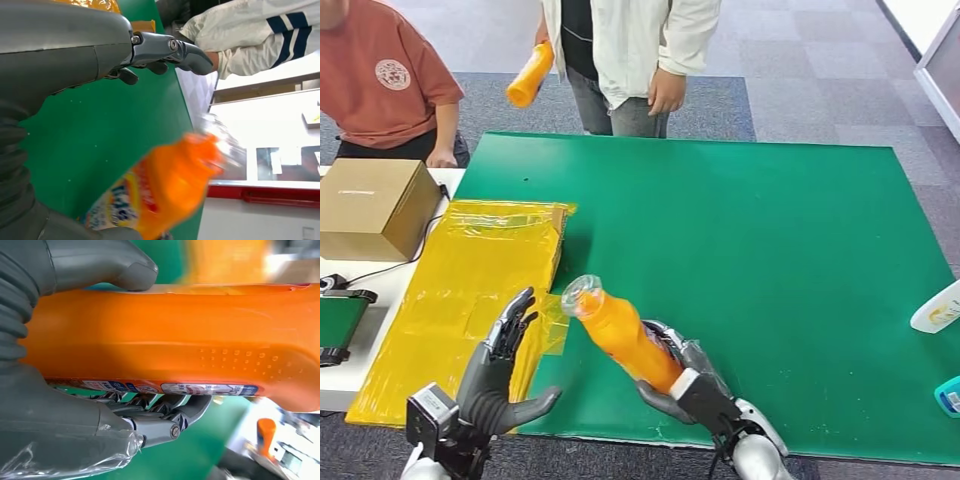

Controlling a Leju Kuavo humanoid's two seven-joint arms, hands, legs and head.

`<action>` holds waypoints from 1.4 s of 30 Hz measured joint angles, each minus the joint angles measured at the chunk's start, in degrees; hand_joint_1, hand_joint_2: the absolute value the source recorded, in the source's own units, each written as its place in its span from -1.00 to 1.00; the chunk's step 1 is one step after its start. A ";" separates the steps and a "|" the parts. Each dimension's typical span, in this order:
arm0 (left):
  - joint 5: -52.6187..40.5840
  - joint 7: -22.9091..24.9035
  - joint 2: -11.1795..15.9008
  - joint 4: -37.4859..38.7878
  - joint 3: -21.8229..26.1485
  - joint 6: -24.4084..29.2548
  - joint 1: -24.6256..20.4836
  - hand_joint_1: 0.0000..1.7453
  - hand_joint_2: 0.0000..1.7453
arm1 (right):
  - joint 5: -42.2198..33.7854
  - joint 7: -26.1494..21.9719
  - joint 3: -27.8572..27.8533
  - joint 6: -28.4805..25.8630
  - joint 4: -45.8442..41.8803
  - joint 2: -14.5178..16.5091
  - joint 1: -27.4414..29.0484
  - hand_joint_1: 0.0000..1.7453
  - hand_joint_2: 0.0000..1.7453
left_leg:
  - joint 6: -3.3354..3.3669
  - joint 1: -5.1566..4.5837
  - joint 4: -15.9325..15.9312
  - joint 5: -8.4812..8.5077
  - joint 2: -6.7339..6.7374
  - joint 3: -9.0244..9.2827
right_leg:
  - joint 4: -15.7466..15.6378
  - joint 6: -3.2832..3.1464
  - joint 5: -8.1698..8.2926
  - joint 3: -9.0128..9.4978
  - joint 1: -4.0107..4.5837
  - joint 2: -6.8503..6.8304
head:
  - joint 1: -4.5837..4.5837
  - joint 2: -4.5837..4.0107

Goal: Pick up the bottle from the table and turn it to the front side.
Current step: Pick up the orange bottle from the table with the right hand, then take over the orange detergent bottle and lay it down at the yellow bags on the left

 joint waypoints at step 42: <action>25.88 10.04 -2.03 12.14 -10.77 -15.78 -17.32 0.97 1.00 | 33.66 2.28 14.19 -29.58 -4.82 0.69 -4.34 1.00 1.00 | 0.04 -0.01 0.00 0.01 -0.01 -0.29 | 0.00 0.03 0.01 -0.28 -0.04 -0.03 | 0.00 0.01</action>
